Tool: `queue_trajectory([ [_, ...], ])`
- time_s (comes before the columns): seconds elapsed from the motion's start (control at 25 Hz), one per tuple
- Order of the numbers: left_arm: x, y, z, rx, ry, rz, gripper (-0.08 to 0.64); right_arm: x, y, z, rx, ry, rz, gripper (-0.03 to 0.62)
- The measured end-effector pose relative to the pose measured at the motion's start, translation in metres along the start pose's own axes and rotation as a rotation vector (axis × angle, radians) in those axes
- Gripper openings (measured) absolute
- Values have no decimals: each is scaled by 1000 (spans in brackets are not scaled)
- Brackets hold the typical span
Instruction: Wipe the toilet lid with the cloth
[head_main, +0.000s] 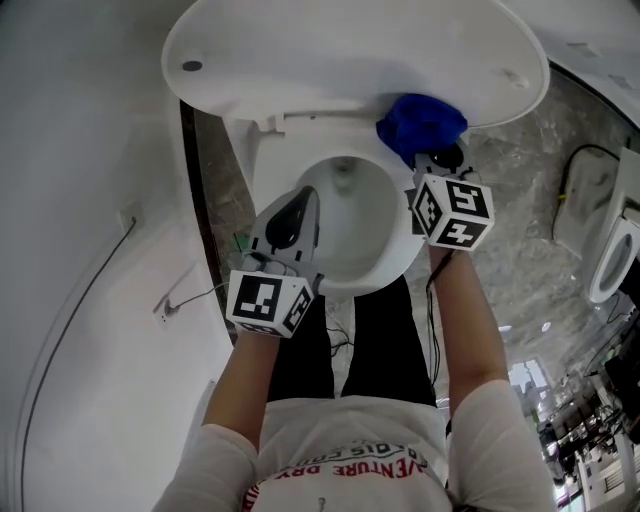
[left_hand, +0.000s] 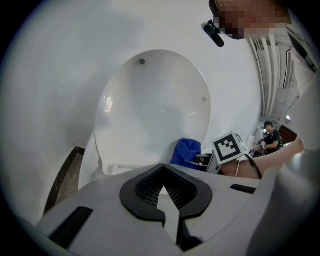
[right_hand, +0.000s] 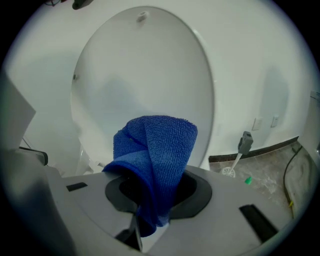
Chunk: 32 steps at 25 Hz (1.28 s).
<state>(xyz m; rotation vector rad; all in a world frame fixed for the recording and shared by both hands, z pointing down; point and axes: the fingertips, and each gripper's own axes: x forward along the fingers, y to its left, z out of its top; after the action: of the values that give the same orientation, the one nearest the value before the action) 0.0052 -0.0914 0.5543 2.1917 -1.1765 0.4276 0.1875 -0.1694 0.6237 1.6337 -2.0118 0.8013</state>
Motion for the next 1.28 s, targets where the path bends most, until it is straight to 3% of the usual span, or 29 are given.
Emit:
queue_trajectory([
  [0.48,19,-53,5,-8,-17,-19,6,-48,-58,-2,-8,55,-74,87],
  [0.84,-6,-64,33,18,-46,-50,6,-101,-18,39,-20,-3,-6,87],
  [1.08,-49,-72,101,54,-119,-75,6,-145,38,99,-61,-61,73,87],
  [1.28,-83,-72,182,157,-212,-58,6,-180,83,183,-93,-176,121,87],
])
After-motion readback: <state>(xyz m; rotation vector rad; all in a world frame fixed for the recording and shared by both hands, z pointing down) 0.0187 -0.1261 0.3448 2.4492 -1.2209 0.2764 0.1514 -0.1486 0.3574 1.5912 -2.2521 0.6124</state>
